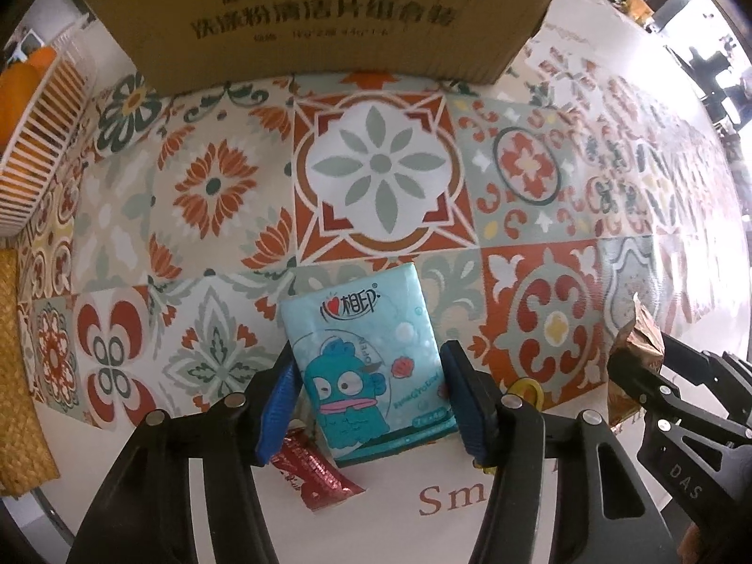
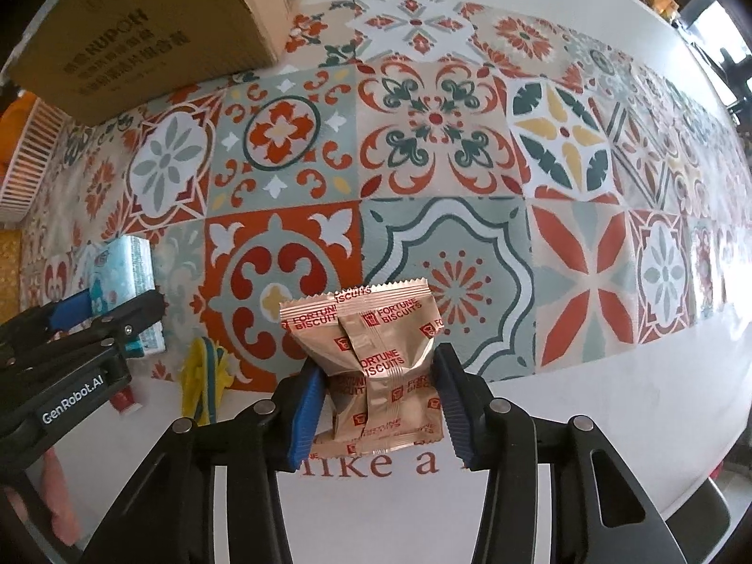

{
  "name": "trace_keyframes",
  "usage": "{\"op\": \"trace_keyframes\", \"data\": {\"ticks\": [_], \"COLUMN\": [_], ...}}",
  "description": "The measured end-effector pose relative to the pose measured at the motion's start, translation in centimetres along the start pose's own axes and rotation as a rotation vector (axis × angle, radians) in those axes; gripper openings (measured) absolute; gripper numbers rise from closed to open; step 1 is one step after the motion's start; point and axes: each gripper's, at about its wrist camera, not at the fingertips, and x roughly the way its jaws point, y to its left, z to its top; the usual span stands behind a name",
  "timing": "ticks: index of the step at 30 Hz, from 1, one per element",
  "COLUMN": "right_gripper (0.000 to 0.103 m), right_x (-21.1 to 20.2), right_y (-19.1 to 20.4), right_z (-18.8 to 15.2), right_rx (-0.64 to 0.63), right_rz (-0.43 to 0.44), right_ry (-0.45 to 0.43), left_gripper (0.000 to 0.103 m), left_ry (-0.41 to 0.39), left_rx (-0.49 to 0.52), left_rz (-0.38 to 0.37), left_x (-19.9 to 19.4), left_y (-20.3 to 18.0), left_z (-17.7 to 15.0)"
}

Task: Organize soft objects
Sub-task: 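Grasp the blue tissue pack with the left tool while the right tool grasps the Fortune Biscuits packet, then lift and carry the tissue pack and biscuits packet over the box with both tools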

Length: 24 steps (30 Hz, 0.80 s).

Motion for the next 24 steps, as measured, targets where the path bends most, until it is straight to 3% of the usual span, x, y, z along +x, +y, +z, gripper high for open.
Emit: {"op": "trace_keyframes", "data": {"ticks": [9, 24], "right_gripper": [0.047, 0.047], "right_x": [-3.3, -10.4], "right_y": [0.5, 3.1], "right_z": [0.3, -0.3], "right_rx": [-0.008, -0.046], "right_rz": [0.010, 0.074], "right_ry": [-0.069, -0.268], "left_gripper": [0.058, 0.058], "left_ry": [-0.068, -0.226], "left_rx": [0.028, 0.009], "left_rz": [-0.016, -0.040], "left_x": [-3.8, -11.1], "left_y": [0.4, 3.0], "left_z": [0.2, -0.5]}}
